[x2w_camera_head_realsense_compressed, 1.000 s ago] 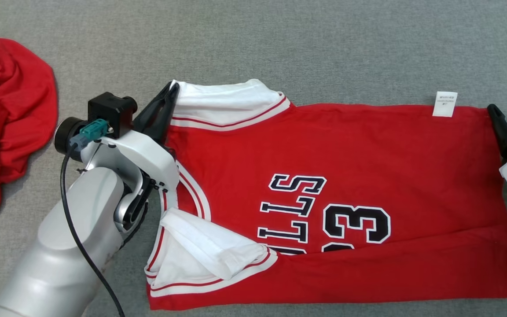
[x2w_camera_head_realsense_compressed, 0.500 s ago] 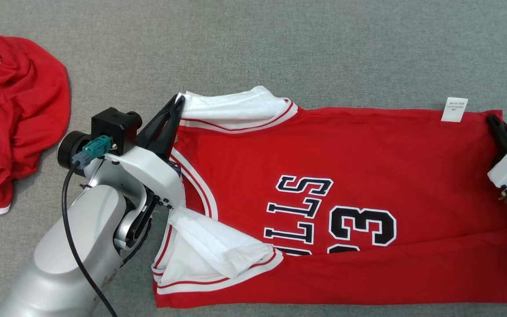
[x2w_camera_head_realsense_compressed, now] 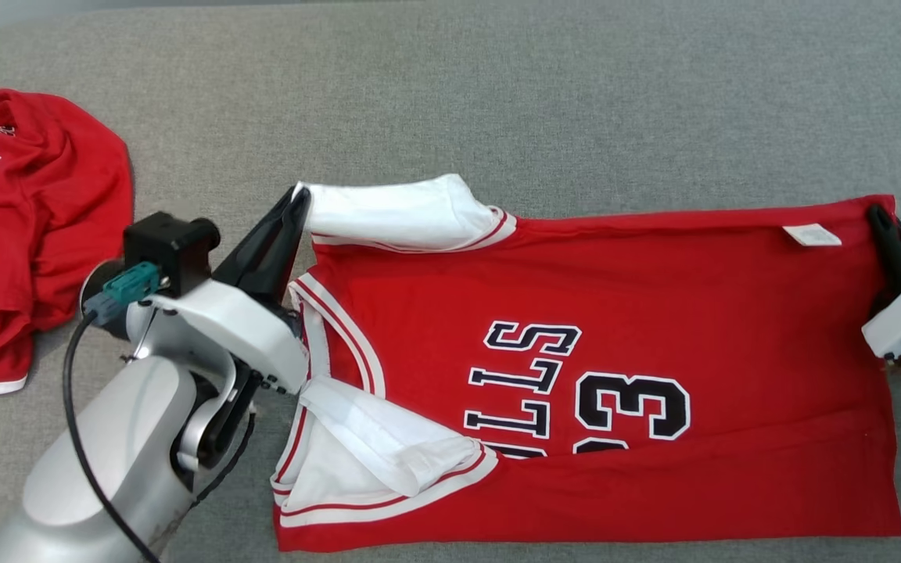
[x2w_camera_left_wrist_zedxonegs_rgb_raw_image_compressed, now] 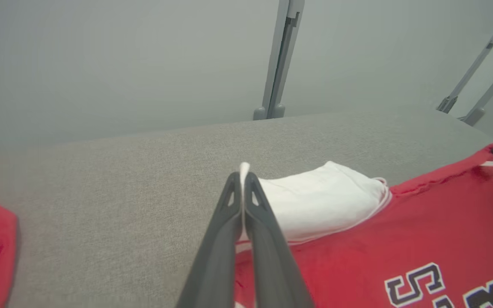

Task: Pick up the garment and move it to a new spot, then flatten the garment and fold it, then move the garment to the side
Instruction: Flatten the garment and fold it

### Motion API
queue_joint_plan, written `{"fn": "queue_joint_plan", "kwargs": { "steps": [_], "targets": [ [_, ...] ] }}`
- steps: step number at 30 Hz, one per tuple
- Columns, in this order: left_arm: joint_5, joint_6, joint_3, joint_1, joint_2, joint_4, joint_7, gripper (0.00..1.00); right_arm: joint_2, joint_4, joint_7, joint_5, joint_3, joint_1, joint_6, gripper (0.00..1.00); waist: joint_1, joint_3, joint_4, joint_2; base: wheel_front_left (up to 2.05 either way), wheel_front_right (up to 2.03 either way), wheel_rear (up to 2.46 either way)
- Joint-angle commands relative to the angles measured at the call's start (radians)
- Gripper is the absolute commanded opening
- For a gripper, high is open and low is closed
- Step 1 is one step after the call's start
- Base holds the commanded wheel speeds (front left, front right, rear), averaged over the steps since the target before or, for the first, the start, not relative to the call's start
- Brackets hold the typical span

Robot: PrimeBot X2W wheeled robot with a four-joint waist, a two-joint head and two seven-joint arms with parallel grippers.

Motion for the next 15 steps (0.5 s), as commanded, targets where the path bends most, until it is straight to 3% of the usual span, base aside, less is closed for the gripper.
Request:
{"fn": "queue_joint_plan", "kwargs": {
  "steps": [1, 9, 15],
  "targets": [
    [-0.011, 0.001, 0.008, 0.012, 0.008, -0.012, 0.002, 0.0, -0.009, -0.005, -0.012, 0.008, 0.0, 0.015, 0.0, 0.0, 0.0, -0.004, 0.001, 0.0, 0.0, 0.0, 0.0],
    [-0.037, 0.028, 0.014, 0.112, 0.079, -0.131, 0.041, 0.0, -0.019, -0.043, -0.055, 0.042, -0.004, 0.095, 0.0, 0.0, 0.0, -0.048, 0.005, 0.0, 0.0, 0.0, 0.0],
    [-0.061, 0.053, 0.019, 0.201, 0.135, -0.216, 0.075, 0.0, -0.017, -0.104, -0.029, 0.07, -0.031, 0.163, 0.0, 0.0, 0.0, -0.084, 0.002, 0.0, 0.0, 0.0, 0.0]
  ]
}}
